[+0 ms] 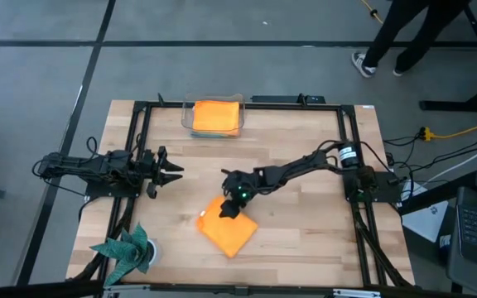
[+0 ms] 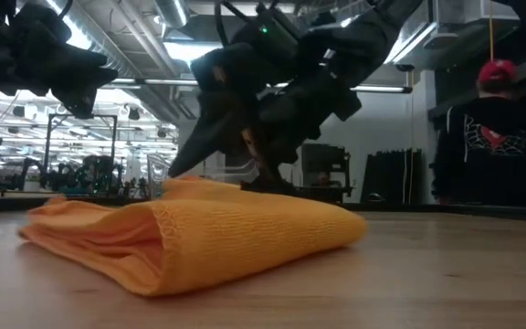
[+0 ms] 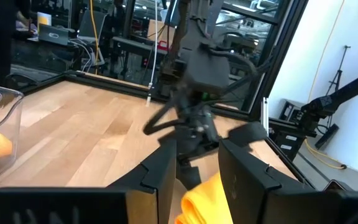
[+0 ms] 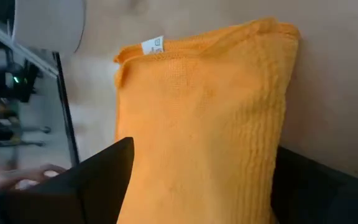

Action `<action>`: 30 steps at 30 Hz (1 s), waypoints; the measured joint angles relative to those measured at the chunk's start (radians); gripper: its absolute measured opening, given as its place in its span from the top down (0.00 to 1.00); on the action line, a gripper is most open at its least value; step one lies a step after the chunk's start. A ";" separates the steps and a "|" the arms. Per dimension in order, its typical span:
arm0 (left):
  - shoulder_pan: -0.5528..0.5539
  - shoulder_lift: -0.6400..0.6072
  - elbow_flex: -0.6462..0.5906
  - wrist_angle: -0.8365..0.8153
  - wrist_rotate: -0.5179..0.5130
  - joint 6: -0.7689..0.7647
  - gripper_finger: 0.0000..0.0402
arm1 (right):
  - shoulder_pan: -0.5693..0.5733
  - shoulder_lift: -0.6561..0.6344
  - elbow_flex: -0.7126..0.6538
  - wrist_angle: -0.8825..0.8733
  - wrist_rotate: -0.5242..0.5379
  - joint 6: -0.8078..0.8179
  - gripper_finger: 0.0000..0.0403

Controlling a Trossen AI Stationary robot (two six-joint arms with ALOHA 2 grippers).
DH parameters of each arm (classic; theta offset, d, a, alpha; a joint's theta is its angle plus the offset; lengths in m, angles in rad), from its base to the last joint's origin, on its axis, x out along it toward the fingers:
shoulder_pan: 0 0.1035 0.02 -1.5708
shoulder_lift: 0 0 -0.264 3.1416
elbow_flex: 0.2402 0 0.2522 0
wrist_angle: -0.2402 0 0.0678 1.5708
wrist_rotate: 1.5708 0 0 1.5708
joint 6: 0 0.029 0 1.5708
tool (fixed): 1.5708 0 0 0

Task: Fold microfiber towels
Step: Stack the folded orange microfiber cloth on top of the orange microfiber cloth

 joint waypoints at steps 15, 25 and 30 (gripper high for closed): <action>0.000 0.000 0.000 0.000 -0.001 0.000 0.72 | 0.082 0.032 0.031 0.006 0.098 -0.038 0.91; 0.000 0.000 0.000 0.000 0.000 0.000 0.72 | -0.013 0.021 0.290 -0.154 0.037 -0.160 0.98; 0.000 0.000 0.000 -0.001 0.001 0.000 0.72 | -0.064 0.023 0.514 -0.428 0.053 -0.339 0.98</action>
